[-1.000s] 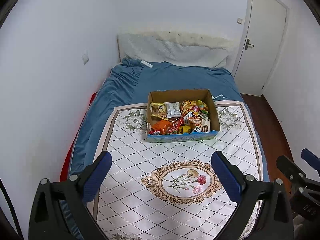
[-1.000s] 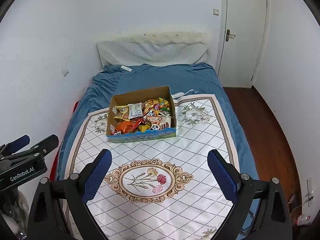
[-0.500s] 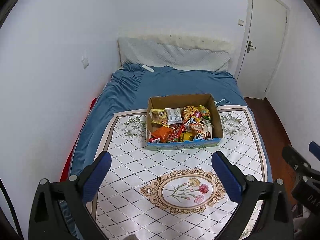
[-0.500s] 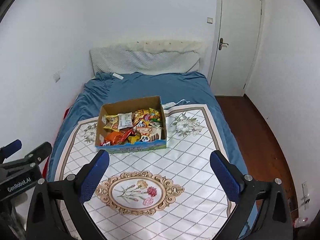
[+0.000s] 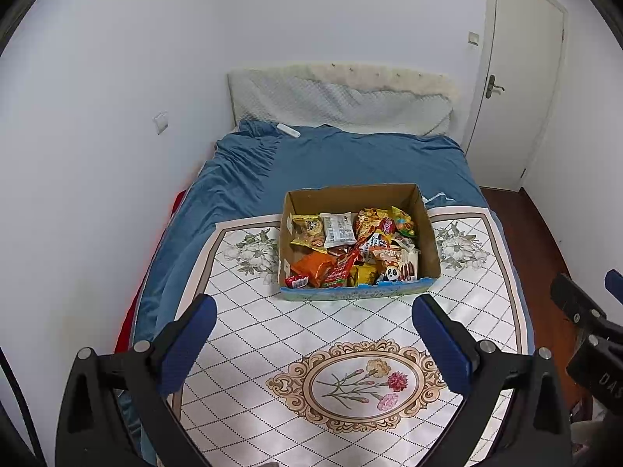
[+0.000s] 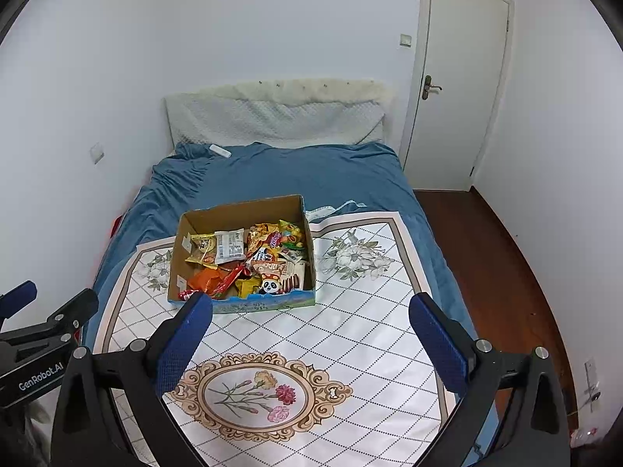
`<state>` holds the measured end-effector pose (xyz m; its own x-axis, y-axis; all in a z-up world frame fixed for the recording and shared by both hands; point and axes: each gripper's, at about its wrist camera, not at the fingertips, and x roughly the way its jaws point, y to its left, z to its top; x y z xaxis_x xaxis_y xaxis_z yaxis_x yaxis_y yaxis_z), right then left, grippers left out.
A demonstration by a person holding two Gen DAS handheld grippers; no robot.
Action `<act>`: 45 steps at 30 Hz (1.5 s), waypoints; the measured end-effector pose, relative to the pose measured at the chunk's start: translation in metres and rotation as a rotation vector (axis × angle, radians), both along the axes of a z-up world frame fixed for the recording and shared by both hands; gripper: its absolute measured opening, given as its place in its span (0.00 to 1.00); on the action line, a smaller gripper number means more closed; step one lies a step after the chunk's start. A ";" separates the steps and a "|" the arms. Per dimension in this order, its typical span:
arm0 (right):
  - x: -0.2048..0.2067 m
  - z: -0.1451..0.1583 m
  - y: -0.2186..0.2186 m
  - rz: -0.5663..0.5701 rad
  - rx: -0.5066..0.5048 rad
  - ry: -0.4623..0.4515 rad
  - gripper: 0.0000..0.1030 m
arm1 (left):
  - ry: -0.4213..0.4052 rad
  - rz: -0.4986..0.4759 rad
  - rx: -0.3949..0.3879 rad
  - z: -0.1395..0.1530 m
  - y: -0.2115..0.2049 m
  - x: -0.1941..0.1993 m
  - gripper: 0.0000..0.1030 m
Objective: Organize snacks
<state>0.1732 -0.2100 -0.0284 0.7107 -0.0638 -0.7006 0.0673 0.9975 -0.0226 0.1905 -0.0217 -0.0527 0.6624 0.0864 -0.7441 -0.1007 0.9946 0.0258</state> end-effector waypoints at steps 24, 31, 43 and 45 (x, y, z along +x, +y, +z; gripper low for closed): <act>0.008 -0.007 0.005 0.018 0.015 0.006 1.00 | 0.005 0.002 0.004 -0.001 0.000 0.005 1.00; 0.005 -0.005 0.007 0.020 0.022 -0.001 1.00 | -0.004 0.001 0.006 0.002 0.003 0.001 1.00; 0.004 0.000 0.010 0.017 0.027 -0.007 1.00 | -0.013 -0.005 0.002 0.008 0.004 -0.004 1.00; 0.004 0.000 0.009 0.018 0.025 -0.007 1.00 | -0.013 -0.006 0.000 0.009 0.004 -0.005 1.00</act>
